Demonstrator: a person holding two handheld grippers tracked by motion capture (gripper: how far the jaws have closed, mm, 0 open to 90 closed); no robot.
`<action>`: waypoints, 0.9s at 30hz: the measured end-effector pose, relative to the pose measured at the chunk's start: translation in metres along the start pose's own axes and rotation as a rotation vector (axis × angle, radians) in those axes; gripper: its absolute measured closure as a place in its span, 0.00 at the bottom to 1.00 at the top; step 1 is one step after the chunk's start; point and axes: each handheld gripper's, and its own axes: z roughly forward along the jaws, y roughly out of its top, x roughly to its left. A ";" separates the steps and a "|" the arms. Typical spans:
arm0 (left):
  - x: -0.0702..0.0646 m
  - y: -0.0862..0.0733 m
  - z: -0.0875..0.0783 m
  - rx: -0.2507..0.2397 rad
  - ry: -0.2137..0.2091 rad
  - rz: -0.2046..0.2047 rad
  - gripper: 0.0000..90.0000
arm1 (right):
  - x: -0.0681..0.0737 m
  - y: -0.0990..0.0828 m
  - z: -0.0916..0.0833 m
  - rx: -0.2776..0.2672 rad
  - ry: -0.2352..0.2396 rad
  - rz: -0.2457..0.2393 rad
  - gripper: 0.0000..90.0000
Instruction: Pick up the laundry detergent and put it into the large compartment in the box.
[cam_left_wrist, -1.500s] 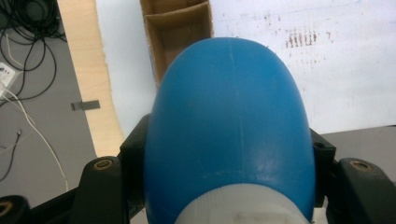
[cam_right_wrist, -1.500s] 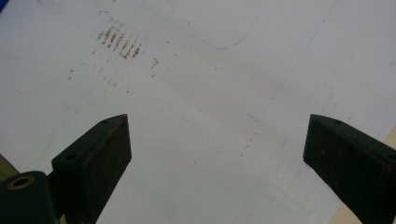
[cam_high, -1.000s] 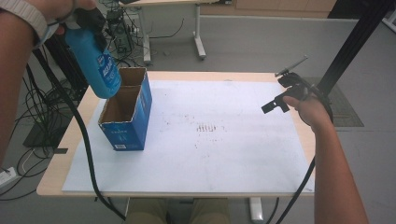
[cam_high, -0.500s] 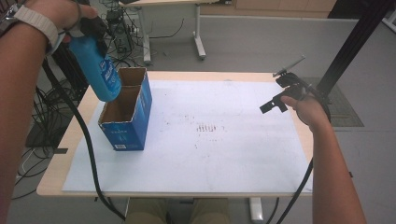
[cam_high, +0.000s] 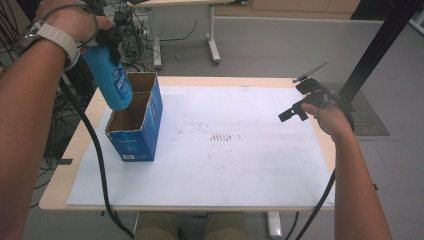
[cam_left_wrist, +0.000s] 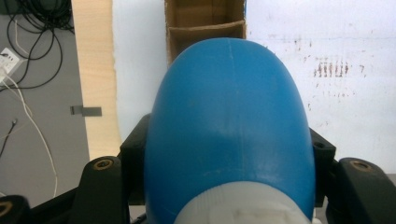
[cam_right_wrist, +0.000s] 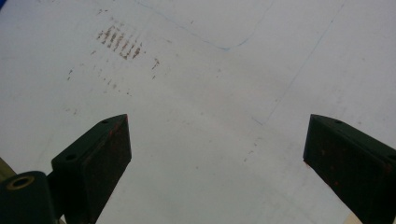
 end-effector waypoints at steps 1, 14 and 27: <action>0.000 0.000 0.000 0.000 0.000 0.000 0.43 | 0.000 0.000 0.000 0.000 0.000 0.000 0.08; 0.002 0.004 0.022 0.014 -0.009 -0.016 0.43 | -0.001 0.000 0.005 0.003 0.005 -0.001 0.08; 0.000 0.008 0.044 0.027 -0.005 -0.013 0.43 | -0.003 -0.002 0.004 0.002 0.005 0.005 0.08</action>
